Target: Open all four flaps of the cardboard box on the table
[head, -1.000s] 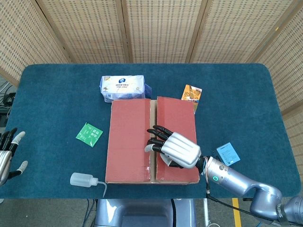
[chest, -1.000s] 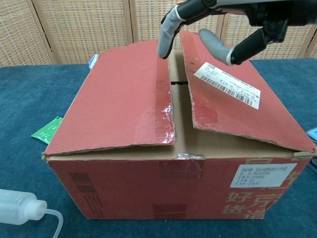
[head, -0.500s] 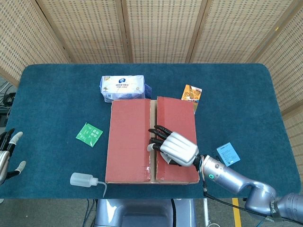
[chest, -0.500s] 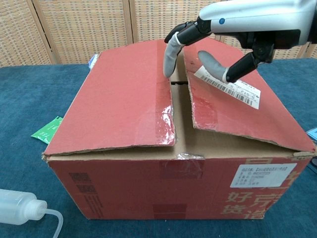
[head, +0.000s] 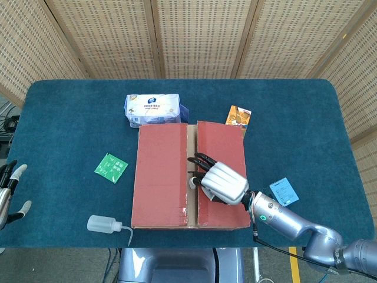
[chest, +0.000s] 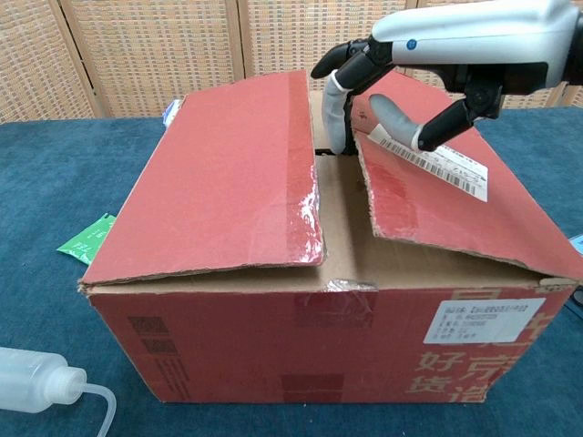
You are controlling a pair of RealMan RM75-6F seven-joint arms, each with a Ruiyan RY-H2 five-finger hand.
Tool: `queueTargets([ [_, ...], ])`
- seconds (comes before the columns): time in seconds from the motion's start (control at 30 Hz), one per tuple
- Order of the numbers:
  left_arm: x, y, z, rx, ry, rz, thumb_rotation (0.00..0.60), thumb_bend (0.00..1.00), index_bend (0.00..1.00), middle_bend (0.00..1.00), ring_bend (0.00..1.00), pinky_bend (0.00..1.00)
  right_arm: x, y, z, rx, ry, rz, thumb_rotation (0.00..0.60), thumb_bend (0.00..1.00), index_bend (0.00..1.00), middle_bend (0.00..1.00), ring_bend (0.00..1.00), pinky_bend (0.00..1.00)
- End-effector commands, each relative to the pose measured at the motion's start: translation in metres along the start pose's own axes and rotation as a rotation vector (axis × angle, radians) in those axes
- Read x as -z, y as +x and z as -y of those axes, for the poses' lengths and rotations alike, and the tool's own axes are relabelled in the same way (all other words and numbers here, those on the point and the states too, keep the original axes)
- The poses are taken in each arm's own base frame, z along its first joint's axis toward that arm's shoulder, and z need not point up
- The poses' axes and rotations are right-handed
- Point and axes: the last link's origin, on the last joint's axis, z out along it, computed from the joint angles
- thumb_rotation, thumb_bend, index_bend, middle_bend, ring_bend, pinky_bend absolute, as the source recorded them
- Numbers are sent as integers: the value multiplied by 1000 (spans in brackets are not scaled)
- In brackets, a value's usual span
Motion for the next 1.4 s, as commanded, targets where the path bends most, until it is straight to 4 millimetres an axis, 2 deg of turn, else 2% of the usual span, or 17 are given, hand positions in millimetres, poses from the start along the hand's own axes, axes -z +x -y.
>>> queueTargets([
  [0.03, 0, 0, 0, 1, 0, -2, 600, 326, 75, 0, 0, 0, 1, 0, -1, 2, 0, -3, 600, 878, 437, 493, 93, 43],
  [0.3, -1, 2, -2, 4, -5, -9, 600, 325, 75, 0, 0, 0, 6, 10, -1, 30, -2, -20, 600, 878, 458, 534, 128, 43],
  [0.8, -1, 5, 0, 11, -6, -27, 600, 326, 75, 0, 0, 0, 24, 44, -3, 84, -25, -77, 600, 878, 459, 535, 134, 43],
  [1.4, 1, 7, 1, 7, -15, -32, 600, 326, 75, 0, 0, 0, 51, 78, -27, 175, -122, -100, 600, 878, 459, 535, 138, 43],
])
